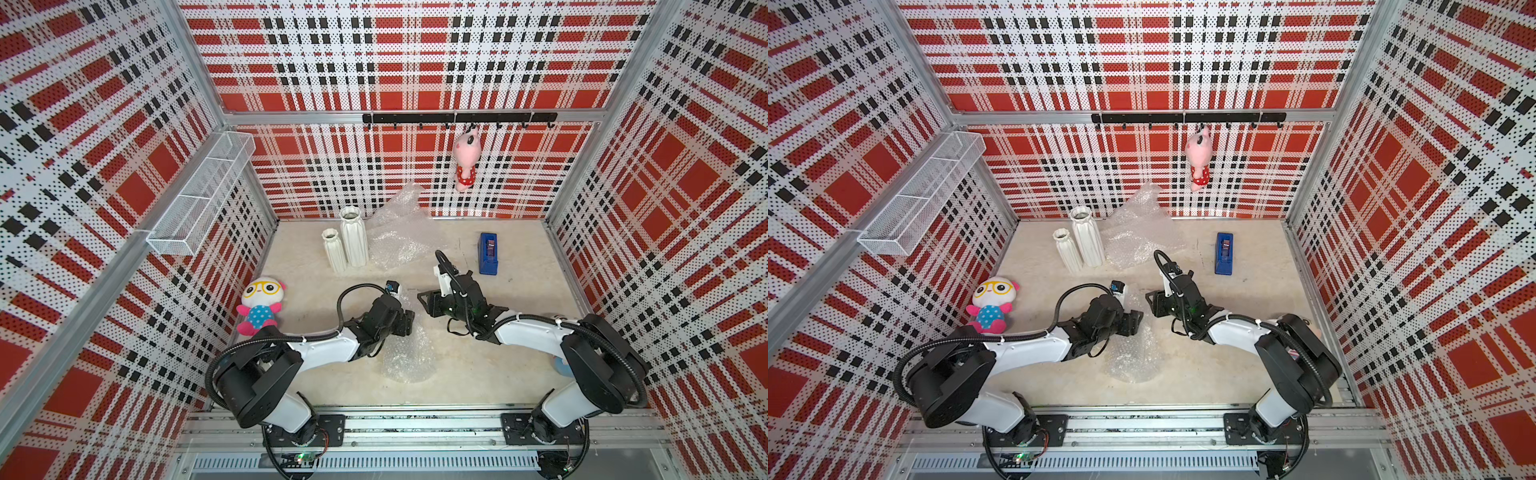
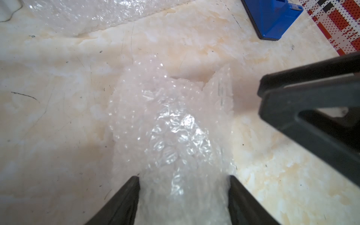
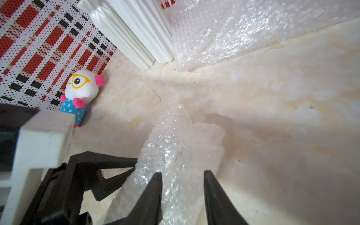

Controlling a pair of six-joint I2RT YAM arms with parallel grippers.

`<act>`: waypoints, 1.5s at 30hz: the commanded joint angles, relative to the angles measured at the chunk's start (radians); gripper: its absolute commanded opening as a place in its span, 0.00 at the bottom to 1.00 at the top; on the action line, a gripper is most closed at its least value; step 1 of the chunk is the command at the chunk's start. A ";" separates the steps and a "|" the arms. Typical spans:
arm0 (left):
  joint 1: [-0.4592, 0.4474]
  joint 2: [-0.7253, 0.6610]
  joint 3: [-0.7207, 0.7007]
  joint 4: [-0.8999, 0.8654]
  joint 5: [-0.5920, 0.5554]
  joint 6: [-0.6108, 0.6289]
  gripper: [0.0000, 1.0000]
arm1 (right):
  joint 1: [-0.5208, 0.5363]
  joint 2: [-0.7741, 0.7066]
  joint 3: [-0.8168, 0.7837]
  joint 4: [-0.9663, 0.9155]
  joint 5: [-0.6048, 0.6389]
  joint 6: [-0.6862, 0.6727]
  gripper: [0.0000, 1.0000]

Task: Wrap vases in bubble wrap
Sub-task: Wrap the vase in bubble wrap, then tear off the tape using the Tape Cutter.

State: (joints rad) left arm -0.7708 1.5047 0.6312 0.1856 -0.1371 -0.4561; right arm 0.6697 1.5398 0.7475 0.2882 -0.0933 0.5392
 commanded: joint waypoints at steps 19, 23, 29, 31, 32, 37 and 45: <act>0.004 0.031 0.019 -0.078 0.010 -0.007 0.70 | -0.631 -0.033 0.193 -0.302 -0.205 -0.173 0.39; 0.004 0.034 0.018 -0.077 0.010 -0.006 0.70 | -0.710 0.072 0.248 -0.249 -0.309 -0.141 0.39; 0.002 0.034 0.022 -0.075 0.017 -0.006 0.70 | -0.779 0.255 0.346 -0.173 -0.471 -0.069 0.34; 0.001 0.034 0.021 -0.075 0.017 -0.006 0.70 | -0.789 0.310 0.381 -0.162 -0.508 -0.052 0.33; 0.001 0.031 0.021 -0.074 0.017 -0.007 0.70 | -0.792 0.327 0.394 -0.159 -0.515 -0.049 0.32; -0.002 0.033 0.019 -0.077 0.014 -0.012 0.70 | -0.804 0.397 0.444 -0.163 -0.524 -0.036 0.33; -0.004 0.037 0.024 -0.081 0.010 -0.012 0.70 | -0.817 0.469 0.493 -0.179 -0.542 -0.040 0.32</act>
State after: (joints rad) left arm -0.7692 1.5135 0.6464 0.1696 -0.1371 -0.4660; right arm -0.1364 1.9781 1.2194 0.1032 -0.6102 0.5011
